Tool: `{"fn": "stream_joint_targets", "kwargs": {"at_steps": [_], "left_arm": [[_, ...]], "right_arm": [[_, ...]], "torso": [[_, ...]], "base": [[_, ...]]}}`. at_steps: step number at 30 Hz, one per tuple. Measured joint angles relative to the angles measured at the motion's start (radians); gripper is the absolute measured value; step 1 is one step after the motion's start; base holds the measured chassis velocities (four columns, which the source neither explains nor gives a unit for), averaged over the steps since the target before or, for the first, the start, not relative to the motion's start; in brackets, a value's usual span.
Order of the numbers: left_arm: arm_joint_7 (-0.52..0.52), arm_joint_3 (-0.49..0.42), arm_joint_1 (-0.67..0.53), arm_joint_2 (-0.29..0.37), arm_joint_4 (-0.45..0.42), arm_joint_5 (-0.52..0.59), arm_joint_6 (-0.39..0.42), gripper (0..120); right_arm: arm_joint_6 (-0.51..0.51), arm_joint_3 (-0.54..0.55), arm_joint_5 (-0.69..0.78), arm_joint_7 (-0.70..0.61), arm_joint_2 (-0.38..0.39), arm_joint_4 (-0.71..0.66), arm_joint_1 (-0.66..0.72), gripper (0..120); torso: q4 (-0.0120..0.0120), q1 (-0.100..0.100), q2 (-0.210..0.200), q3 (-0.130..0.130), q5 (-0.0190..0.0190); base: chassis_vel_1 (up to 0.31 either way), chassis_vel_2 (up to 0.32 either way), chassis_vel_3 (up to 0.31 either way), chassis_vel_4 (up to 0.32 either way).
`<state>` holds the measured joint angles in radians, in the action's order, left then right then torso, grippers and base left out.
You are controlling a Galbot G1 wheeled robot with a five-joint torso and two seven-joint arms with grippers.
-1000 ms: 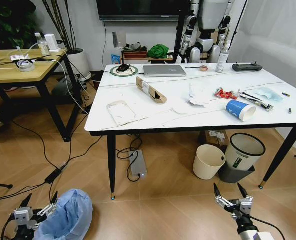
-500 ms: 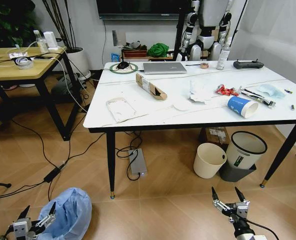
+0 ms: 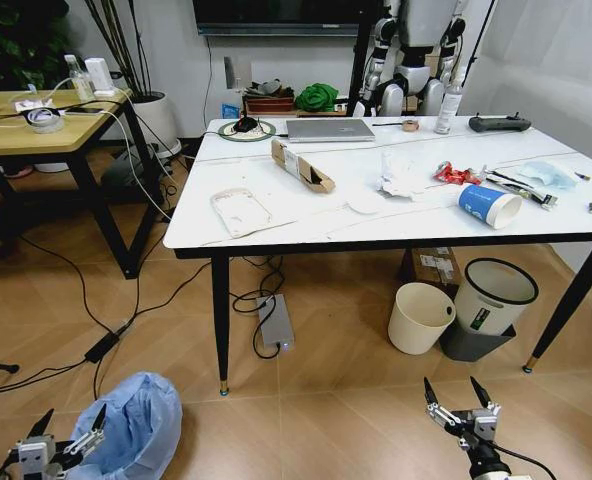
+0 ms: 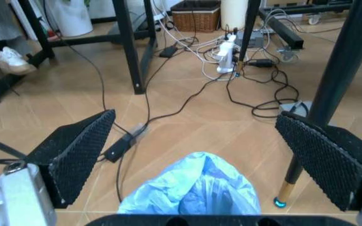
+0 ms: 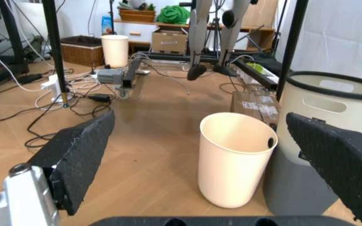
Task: Pick up the trash bin and place the trash from the table into it.
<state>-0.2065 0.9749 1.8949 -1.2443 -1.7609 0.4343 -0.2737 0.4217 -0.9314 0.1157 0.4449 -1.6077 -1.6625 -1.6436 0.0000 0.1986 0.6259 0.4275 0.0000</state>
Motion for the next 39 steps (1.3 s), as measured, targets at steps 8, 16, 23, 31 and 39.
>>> {"fn": "stream_joint_targets", "kwargs": {"at_steps": [8,16,23,31,39], "left_arm": [[-0.002,0.004,-0.001,0.003,0.01,0.001,0.003,100],[-0.009,0.007,-0.001,0.0,0.018,0.001,0.003,100],[-0.01,0.007,-0.002,-0.002,0.018,-0.001,0.004,100],[-0.011,0.009,-0.006,-0.003,0.022,-0.003,0.008,100],[-0.013,0.01,-0.007,-0.006,0.028,-0.007,0.011,100]], "right_arm": [[-0.004,-0.004,0.007,0.001,0.003,-0.006,0.003,100],[-0.003,0.006,0.006,0.005,0.0,-0.004,0.0,100],[-0.004,0.008,0.004,0.005,0.0,-0.003,0.006,100],[-0.004,0.008,0.004,0.006,0.0,0.005,0.013,100],[0.009,0.006,0.003,0.008,0.0,0.021,0.015,100]], "torso": [[0.0001,-0.013,-0.032,-0.019,-0.0001],[0.0,-0.027,-0.069,-0.042,0.0],[0.0001,-0.038,-0.097,-0.059,0.0],[0.0001,-0.049,-0.128,-0.078,-0.0001],[0.0001,-0.061,-0.16,-0.099,-0.0001]], "base": [[0.0,0.0,0.0,0.0],[0.0,0.0,0.0,0.0],[0.0,0.0,0.0,0.0],[0.0,0.0,0.0,0.0],[0.0,0.0,0.0,0.0]]}}
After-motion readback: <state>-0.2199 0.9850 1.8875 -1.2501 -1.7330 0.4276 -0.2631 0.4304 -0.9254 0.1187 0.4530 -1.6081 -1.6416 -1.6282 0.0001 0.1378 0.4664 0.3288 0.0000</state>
